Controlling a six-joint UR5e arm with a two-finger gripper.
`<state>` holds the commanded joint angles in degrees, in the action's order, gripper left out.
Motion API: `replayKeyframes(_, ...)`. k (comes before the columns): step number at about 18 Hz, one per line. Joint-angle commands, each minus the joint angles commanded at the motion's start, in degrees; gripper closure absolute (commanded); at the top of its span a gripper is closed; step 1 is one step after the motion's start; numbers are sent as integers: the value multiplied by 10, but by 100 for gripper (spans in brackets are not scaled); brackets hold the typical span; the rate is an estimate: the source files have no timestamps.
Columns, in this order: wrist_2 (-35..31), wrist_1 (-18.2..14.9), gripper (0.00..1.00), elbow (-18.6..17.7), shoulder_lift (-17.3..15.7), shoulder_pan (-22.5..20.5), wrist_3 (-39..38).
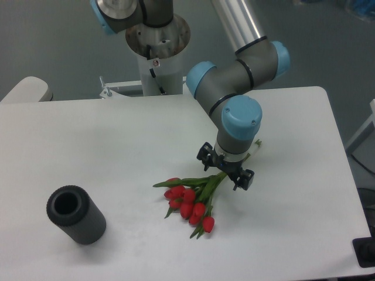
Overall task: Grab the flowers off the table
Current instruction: 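Move the open gripper over the stems of the red tulip bunch, then lower the gripper onto the tulip stems and close it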
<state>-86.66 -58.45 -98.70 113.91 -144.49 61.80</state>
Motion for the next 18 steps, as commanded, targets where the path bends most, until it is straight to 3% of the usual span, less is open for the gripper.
replayKeyframes(4,-1,33,0,-11,3,4,-2)
replayKeyframes(9,-1,35,0,-21,4,16,17)
replayKeyframes(13,-3,75,0,-26,20,19,39)
replayKeyframes(18,-3,76,0,-33,21,19,58)
